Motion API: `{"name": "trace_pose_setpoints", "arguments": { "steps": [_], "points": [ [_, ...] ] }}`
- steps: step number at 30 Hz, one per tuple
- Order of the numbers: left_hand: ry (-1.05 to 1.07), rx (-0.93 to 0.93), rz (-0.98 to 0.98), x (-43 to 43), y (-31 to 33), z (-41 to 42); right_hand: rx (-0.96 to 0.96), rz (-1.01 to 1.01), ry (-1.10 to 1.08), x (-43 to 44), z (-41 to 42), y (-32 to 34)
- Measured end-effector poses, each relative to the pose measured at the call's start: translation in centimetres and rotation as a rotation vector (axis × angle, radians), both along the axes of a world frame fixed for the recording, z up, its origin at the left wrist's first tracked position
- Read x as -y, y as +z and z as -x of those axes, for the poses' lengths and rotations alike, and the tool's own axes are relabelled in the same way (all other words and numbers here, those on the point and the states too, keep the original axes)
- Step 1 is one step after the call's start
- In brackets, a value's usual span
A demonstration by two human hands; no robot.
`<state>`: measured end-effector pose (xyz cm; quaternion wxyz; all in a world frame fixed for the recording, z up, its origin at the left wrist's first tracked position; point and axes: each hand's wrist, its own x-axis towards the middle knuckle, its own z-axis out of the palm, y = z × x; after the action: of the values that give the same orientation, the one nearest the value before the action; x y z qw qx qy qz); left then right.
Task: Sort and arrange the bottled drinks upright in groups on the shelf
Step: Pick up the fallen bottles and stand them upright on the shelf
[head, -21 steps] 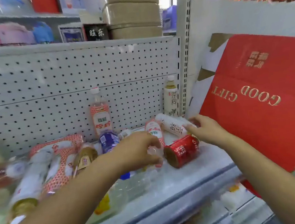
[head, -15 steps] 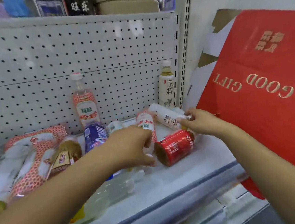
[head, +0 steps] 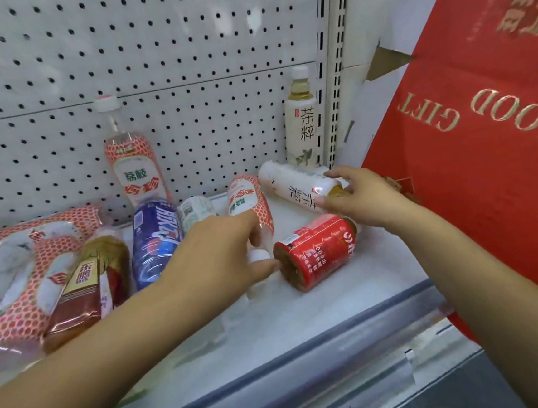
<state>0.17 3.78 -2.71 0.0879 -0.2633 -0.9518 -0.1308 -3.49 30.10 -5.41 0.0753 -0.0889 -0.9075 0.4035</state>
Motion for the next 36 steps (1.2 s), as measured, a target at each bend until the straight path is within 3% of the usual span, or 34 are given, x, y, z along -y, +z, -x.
{"name": "trace_pose_setpoints", "arguments": {
  "steps": [7,12,16,20,27,36],
  "points": [
    [0.117,0.033,-0.391,1.5,4.4,0.9,-0.296,0.052,-0.13,1.4,0.9,2.3],
    [0.151,-0.135,-0.433,1.6,8.2,4.7,-0.502,0.112,-0.104,2.9,2.8,5.8],
    [0.171,-0.168,-0.413,0.6,9.8,8.4,-0.532,0.157,-0.017,3.9,4.9,8.4],
    [0.156,-0.155,-0.489,-0.7,10.1,12.0,-0.517,0.041,0.041,5.0,7.1,9.4],
    [0.088,-0.012,-0.555,-1.9,8.3,15.5,-0.33,-0.123,0.25,5.3,9.7,10.0],
    [0.09,-0.015,-0.584,-3.1,8.0,17.8,-0.458,-0.147,0.187,5.0,12.6,9.1]
  ]
}}
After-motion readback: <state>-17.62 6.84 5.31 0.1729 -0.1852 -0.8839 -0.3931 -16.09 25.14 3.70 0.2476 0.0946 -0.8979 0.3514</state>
